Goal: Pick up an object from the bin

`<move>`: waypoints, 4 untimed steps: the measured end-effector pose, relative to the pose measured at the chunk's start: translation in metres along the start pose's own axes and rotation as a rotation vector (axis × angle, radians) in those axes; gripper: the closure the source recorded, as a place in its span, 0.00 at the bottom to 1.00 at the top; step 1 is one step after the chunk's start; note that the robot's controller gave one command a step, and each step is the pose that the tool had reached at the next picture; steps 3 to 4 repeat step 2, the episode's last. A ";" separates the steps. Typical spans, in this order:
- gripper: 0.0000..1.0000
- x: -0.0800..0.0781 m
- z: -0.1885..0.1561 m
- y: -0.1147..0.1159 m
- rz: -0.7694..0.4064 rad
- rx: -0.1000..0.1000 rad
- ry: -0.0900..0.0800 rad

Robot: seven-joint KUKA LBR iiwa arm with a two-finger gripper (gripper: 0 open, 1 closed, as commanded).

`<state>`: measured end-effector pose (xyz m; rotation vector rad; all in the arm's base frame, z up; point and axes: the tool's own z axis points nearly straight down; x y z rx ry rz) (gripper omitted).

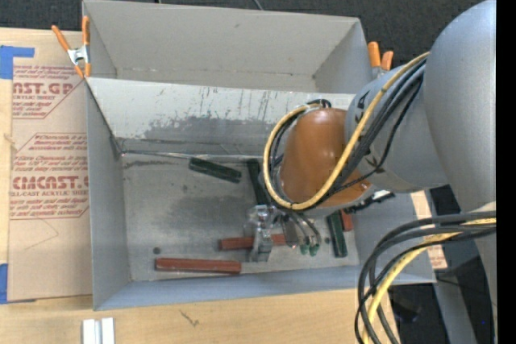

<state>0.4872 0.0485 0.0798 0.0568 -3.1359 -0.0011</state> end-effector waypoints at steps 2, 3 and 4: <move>1.00 0.000 -0.039 0.000 0.000 0.000 -0.002; 1.00 0.000 -0.039 0.000 0.000 0.000 -0.002; 1.00 0.000 -0.039 0.000 0.000 0.000 -0.002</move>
Offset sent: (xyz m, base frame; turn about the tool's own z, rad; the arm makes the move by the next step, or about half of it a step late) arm 0.0001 0.0001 0.0233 0.0000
